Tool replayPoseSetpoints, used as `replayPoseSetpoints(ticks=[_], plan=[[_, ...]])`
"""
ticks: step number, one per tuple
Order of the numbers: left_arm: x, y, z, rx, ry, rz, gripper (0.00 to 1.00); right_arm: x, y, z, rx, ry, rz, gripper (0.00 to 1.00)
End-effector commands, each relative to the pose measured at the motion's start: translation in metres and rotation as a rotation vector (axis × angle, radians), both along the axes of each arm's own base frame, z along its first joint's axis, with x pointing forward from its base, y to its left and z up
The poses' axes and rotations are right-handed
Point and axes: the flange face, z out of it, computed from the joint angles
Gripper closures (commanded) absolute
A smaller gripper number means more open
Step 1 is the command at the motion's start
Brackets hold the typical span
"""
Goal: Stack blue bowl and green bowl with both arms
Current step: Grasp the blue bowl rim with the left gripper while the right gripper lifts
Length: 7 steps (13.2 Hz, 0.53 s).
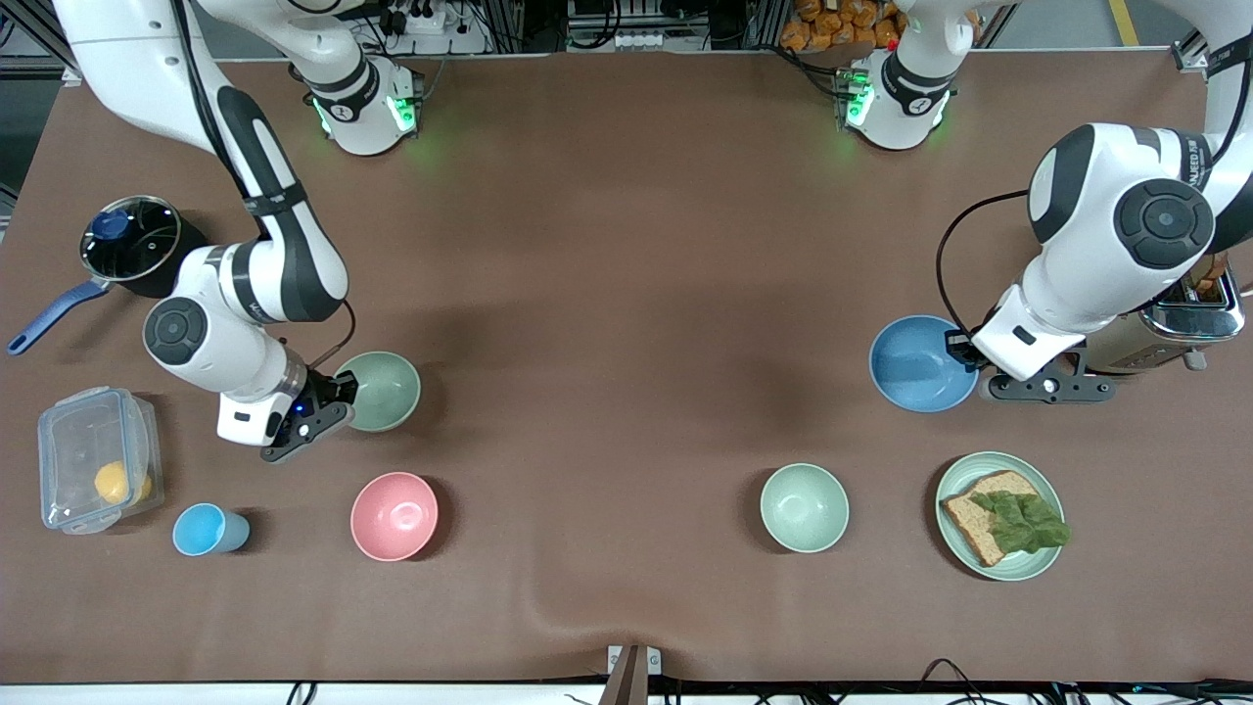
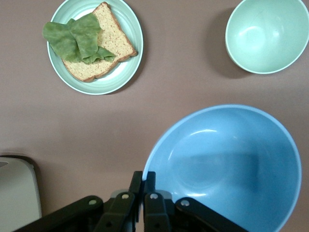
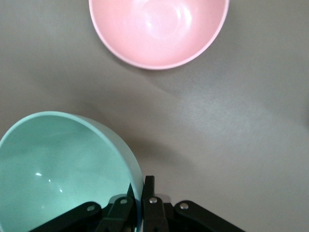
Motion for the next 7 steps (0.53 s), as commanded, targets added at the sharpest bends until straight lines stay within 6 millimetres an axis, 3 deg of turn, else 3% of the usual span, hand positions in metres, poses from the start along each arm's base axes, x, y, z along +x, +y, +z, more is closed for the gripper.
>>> replayPoseSetpoints(ticks=[1,7], plan=[[-0.003,-0.004,0.007,0.005,0.012,0.013,1.00,-0.001,0.059,0.017,0.008,0.011,-0.211,1.00],[-0.005,-0.001,0.007,0.013,0.029,0.017,1.00,-0.009,0.196,0.014,0.127,0.057,-0.534,1.00]])
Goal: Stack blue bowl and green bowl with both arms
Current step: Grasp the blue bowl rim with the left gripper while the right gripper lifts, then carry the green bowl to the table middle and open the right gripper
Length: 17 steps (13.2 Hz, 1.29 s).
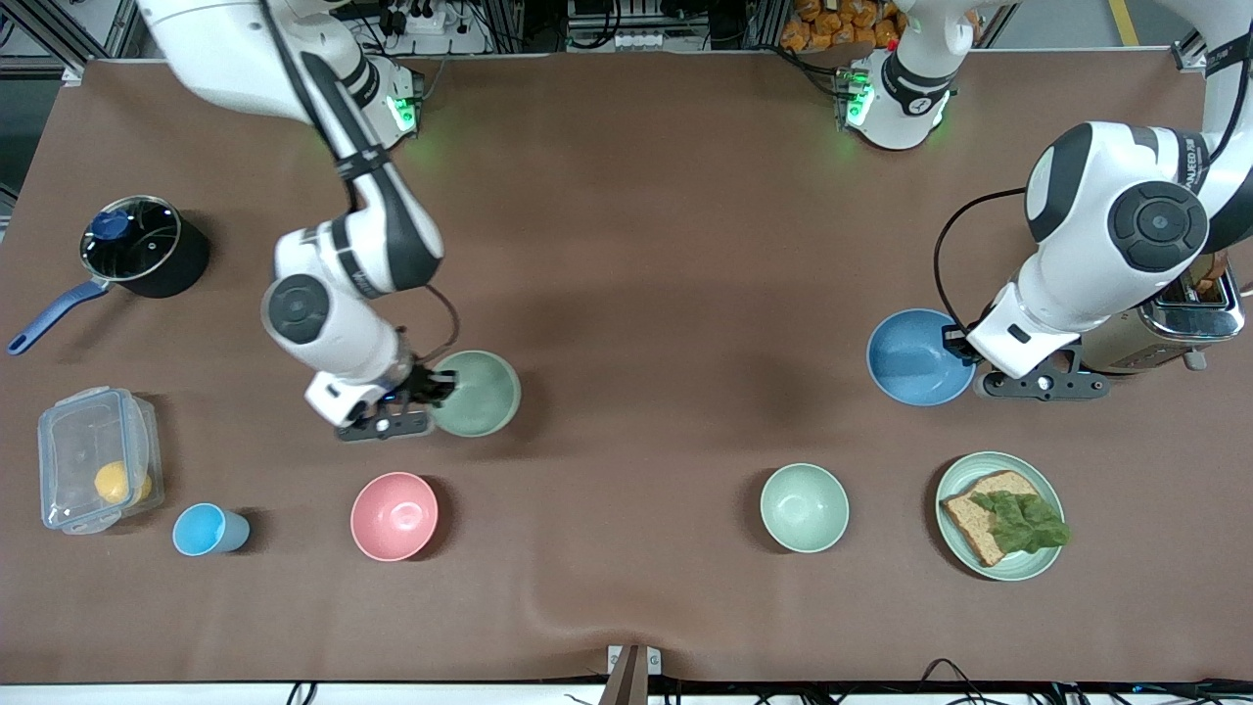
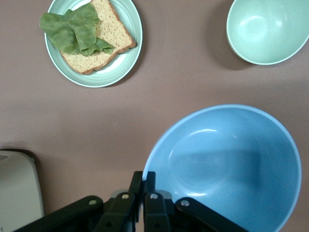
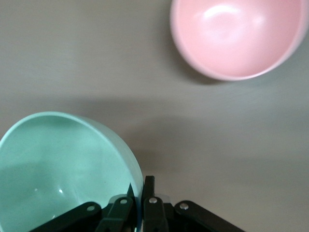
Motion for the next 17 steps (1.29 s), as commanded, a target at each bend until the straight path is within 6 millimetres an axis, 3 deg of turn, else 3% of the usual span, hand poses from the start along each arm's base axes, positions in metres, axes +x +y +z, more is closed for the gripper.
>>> replayPoseSetpoints(ticks=[1,4,7,14,15,16,17], plan=[[-0.002,0.001,0.007,0.008,0.009,0.021,1.00,0.011,0.047,-0.005,0.085,0.029,-0.149,1.00],[-0.002,0.002,0.008,0.009,0.013,0.020,1.00,0.002,0.113,-0.013,0.135,-0.012,-0.317,1.00],[-0.003,0.000,0.001,0.009,0.025,0.018,1.00,-0.024,0.174,-0.046,0.174,-0.054,-0.407,1.00],[-0.006,-0.019,0.001,-0.024,0.032,0.007,1.00,-0.045,0.233,-0.091,0.186,-0.019,-0.558,1.00],[-0.006,-0.021,0.002,-0.052,0.036,0.017,1.00,-0.045,0.236,-0.091,0.195,-0.010,-0.613,0.74],[-0.006,-0.024,0.002,-0.072,0.041,0.024,1.00,-0.046,0.238,-0.090,0.195,-0.004,-0.646,0.02],[-0.006,-0.027,0.002,-0.079,0.042,0.023,1.00,-0.046,0.239,-0.085,0.196,-0.008,-0.649,0.00]])
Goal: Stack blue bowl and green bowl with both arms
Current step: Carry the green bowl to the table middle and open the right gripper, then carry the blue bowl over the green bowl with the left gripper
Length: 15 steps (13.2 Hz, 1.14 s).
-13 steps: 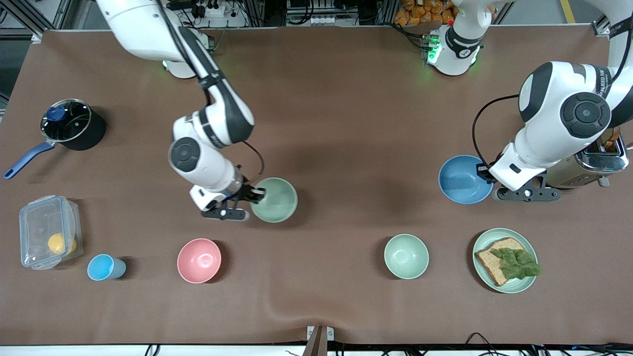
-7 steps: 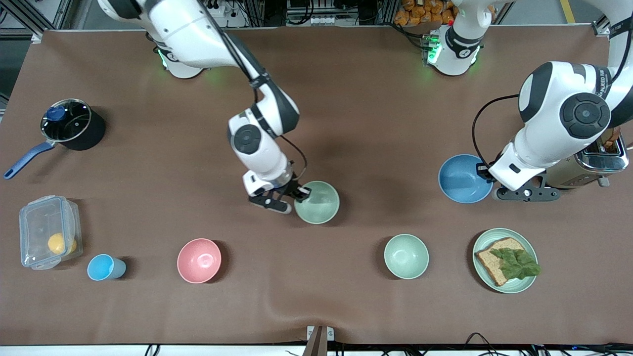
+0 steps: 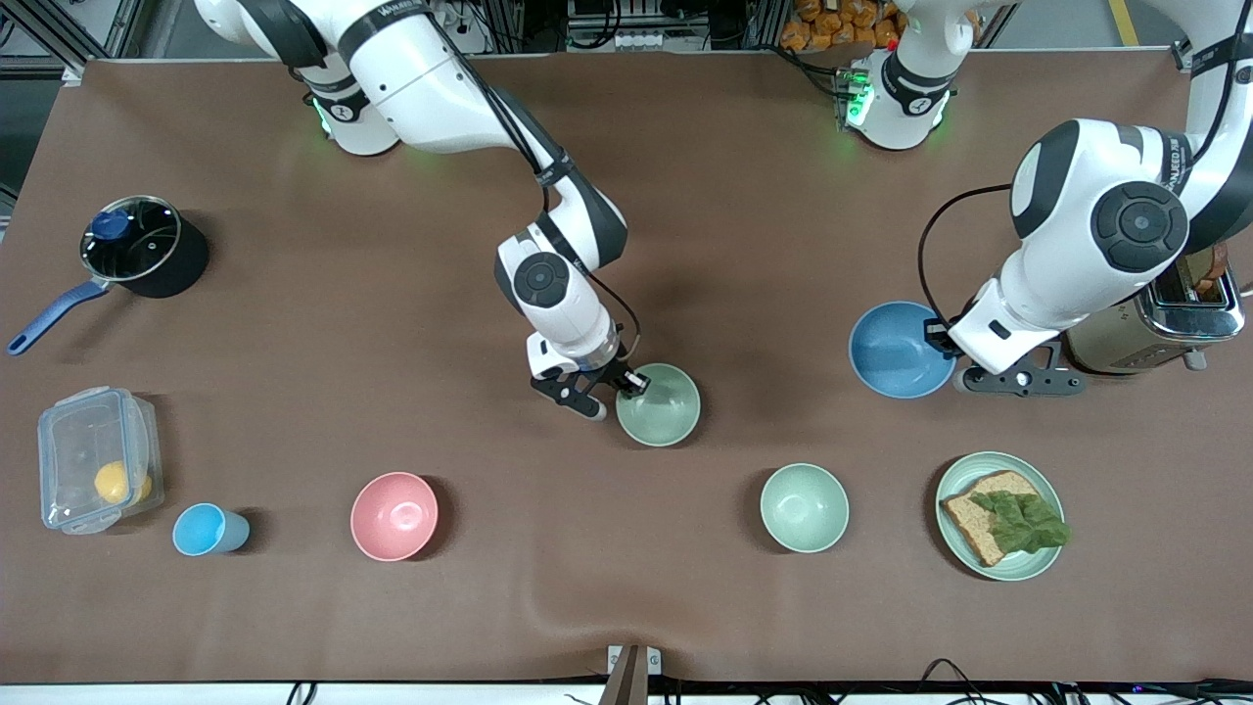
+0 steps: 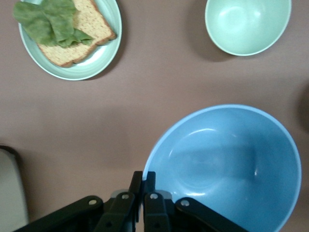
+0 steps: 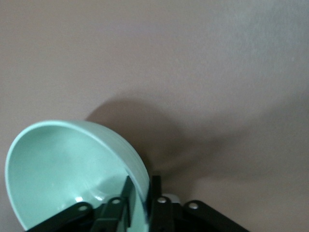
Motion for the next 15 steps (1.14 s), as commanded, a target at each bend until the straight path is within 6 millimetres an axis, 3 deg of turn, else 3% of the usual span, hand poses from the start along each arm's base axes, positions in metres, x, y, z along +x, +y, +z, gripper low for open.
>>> replayPoseSetpoints(ticks=[1,4,5,7,9,12,15], plan=[[-0.002,-0.016,0.005,-0.026,0.008,0.007,1.00,0.008,0.005,0.016,0.014,-0.009,-0.051,0.00],[-0.006,-0.034,0.002,-0.028,0.013,-0.022,1.00,0.021,-0.015,0.041,-0.016,0.064,-0.187,0.00],[-0.008,-0.042,0.000,-0.028,0.017,-0.034,1.00,0.025,-0.020,0.058,-0.017,0.077,-0.236,0.00],[-0.008,-0.048,0.000,-0.025,0.016,-0.002,1.00,0.034,-0.034,0.063,-0.015,0.117,-0.361,0.00],[-0.010,-0.067,0.003,-0.028,0.009,0.007,1.00,0.050,-0.047,0.067,0.014,0.144,-0.531,0.00],[-0.008,-0.095,0.006,-0.040,-0.002,0.039,1.00,0.066,-0.070,0.044,0.013,0.190,-0.686,0.00],[-0.015,-0.120,-0.002,-0.036,0.010,0.078,1.00,0.068,-0.073,0.026,0.063,0.275,-0.777,0.00]])
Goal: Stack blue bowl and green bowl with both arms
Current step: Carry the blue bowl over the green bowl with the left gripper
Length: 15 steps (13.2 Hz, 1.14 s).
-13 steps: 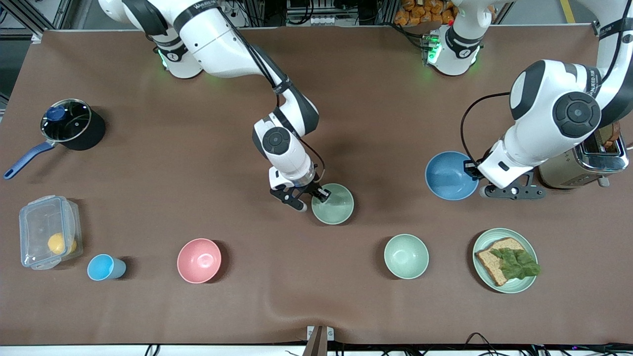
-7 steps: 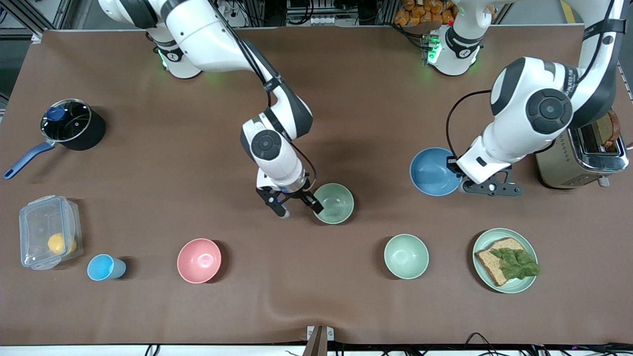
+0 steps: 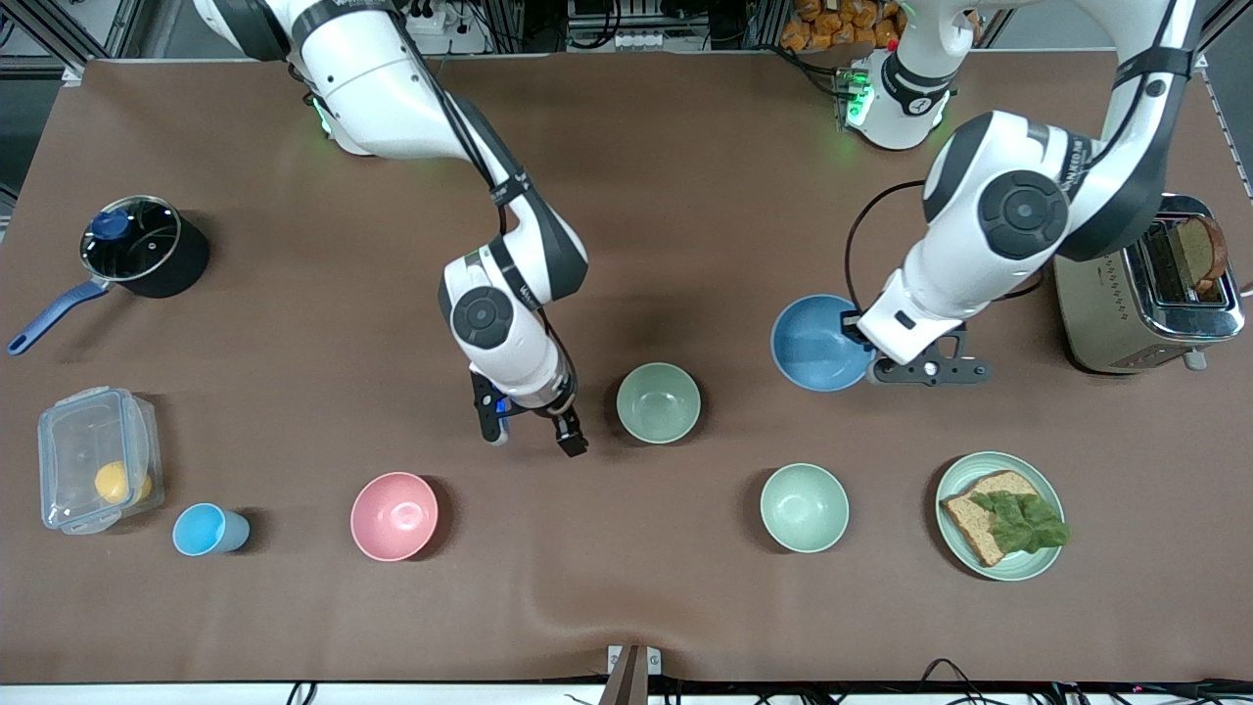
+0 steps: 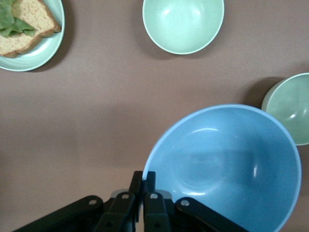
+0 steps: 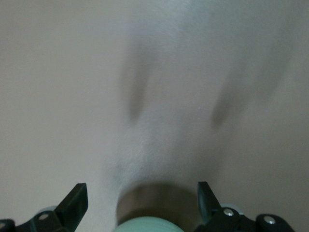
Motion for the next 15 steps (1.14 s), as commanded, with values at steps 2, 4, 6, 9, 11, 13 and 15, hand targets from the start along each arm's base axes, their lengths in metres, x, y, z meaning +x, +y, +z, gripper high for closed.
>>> replayPoseSetpoints(ticks=[2,4,6,9,11,13,15], plan=[[-0.011,-0.045,-0.011,-0.006,0.027,0.071,1.00,0.006,0.014,-0.022,0.066,0.046,-0.081,0.00],[-0.015,-0.066,-0.030,-0.004,0.041,0.108,1.00,0.010,0.021,-0.028,0.074,0.046,-0.106,0.00],[-0.016,-0.087,-0.040,-0.020,0.026,0.144,1.00,0.008,0.031,-0.031,0.096,0.055,-0.118,0.00],[-0.010,-0.119,-0.062,-0.028,0.048,0.185,1.00,0.012,0.037,-0.035,0.105,0.052,-0.140,0.00],[0.002,-0.128,-0.070,-0.044,0.052,0.198,1.00,0.015,0.037,-0.037,0.108,0.051,-0.152,0.00],[0.007,-0.132,-0.079,-0.065,0.031,0.199,1.00,0.018,0.032,-0.038,0.115,0.059,-0.168,0.00],[0.006,-0.141,-0.095,-0.076,0.033,0.191,1.00,0.020,0.029,-0.040,0.130,0.072,-0.196,0.00]])
